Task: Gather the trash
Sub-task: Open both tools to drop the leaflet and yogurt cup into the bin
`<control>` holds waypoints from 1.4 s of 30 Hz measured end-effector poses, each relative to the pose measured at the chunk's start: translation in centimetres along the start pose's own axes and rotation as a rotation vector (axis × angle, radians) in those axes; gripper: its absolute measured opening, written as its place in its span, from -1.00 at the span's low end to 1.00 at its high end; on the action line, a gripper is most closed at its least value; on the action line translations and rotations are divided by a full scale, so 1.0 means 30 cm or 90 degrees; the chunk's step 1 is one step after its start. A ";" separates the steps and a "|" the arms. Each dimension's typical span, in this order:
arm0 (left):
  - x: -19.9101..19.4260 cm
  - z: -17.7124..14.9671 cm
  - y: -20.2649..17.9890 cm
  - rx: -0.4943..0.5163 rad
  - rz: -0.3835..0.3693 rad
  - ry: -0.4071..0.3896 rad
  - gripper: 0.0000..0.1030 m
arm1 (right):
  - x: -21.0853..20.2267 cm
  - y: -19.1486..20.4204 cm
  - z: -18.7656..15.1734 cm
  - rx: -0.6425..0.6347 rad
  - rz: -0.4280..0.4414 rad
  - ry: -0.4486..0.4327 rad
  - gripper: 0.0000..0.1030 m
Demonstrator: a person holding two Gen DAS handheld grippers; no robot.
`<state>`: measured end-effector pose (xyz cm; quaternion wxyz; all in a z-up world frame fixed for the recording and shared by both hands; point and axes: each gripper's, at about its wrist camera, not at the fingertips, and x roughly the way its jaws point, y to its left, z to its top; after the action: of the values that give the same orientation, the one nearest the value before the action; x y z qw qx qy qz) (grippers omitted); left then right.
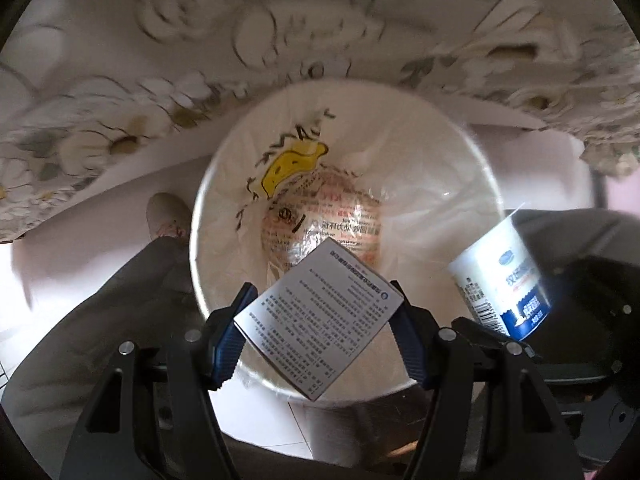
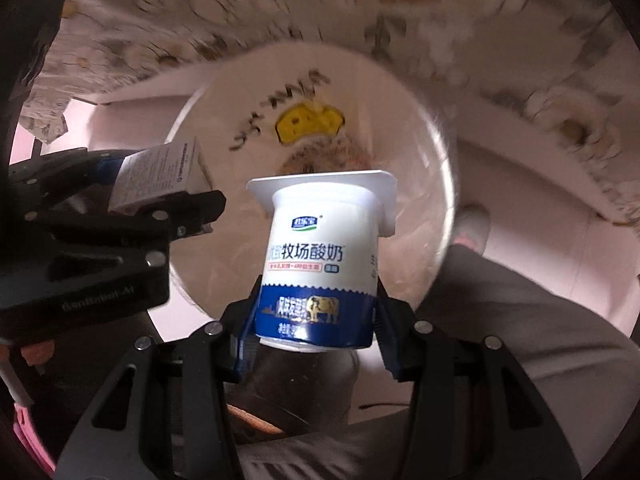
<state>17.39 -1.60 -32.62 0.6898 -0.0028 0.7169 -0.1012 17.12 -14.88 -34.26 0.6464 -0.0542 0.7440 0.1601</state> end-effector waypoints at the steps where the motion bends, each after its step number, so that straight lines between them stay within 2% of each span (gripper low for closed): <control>1: 0.016 0.001 -0.002 0.000 -0.005 0.006 0.31 | 0.014 -0.003 0.003 -0.001 -0.003 0.006 -0.02; 5: 0.083 0.010 -0.004 -0.005 -0.021 0.033 0.31 | 0.080 0.004 0.035 -0.002 -0.015 0.029 -0.02; 7: 0.113 0.010 0.001 -0.006 -0.015 0.042 0.31 | 0.107 0.009 0.049 -0.002 -0.011 0.041 -0.02; 15: 0.180 0.037 0.007 -0.001 -0.013 0.056 0.33 | 0.188 -0.013 0.065 0.004 -0.001 0.063 -0.02; 19: 0.208 0.040 0.013 -0.017 -0.029 0.079 0.34 | 0.220 -0.017 0.067 0.008 0.003 0.082 0.00; 24: 0.218 0.044 0.036 -0.039 -0.034 0.075 0.47 | 0.232 -0.018 0.067 0.011 -0.001 0.086 0.16; 42: 0.193 0.031 0.055 -0.046 -0.019 0.065 0.50 | 0.217 -0.024 0.062 0.015 -0.019 0.077 0.16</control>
<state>18.25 -0.95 -38.62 0.6499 -0.0333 0.7544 -0.0860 18.07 -14.14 -40.96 0.6031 -0.0675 0.7828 0.1377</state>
